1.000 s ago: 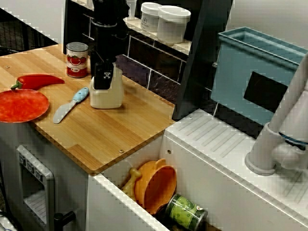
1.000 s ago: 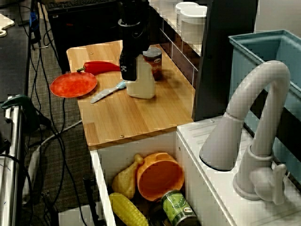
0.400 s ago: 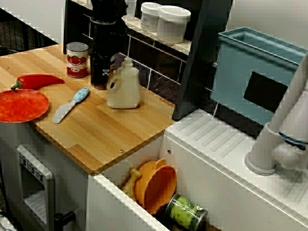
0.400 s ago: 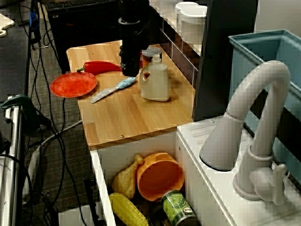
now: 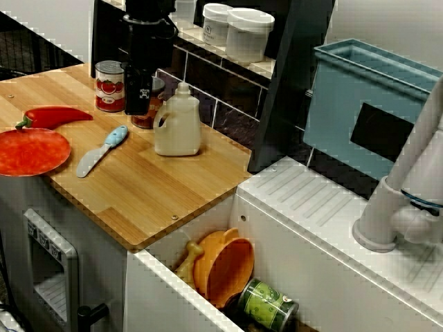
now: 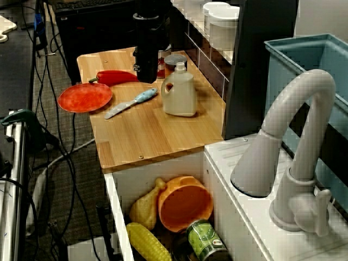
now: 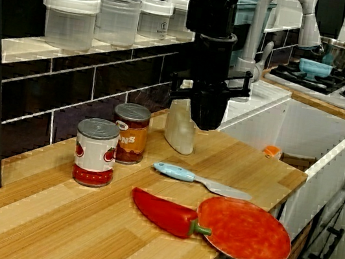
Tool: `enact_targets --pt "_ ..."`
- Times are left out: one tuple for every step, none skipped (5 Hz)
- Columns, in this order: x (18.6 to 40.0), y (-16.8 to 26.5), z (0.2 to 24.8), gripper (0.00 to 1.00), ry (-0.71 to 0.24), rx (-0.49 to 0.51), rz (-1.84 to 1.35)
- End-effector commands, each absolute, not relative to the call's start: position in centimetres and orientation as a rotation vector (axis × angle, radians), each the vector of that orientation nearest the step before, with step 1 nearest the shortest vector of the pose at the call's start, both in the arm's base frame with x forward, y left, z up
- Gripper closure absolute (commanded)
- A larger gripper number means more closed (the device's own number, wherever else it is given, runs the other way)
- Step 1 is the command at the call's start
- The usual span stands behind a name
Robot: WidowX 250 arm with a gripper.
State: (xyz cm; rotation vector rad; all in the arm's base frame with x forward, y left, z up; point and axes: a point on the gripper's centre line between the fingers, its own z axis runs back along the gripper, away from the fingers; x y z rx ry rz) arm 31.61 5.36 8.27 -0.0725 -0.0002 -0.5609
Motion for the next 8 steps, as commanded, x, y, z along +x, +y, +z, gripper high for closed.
enact_targets --pt "31.3 6.3 10.6 0.00 -0.076 -0.002 -0.595" --pt "30.6 6.3 10.7 0.00 -0.080 -0.003 -0.609" --pt "30.2 5.8 10.7 0.00 -0.082 -0.019 -0.611" --pt "30.4 5.4 10.3 0.00 -0.077 -0.019 -0.593" --pt "31.3 4.2 10.6 0.00 -0.080 -0.044 -0.566" --pt "32.1 3.2 10.8 0.00 -0.095 -0.047 -0.558" --pt "32.8 2.6 11.0 0.00 -0.100 -0.034 -0.562" --pt "33.0 3.0 11.2 0.00 -0.098 -0.034 -0.565"
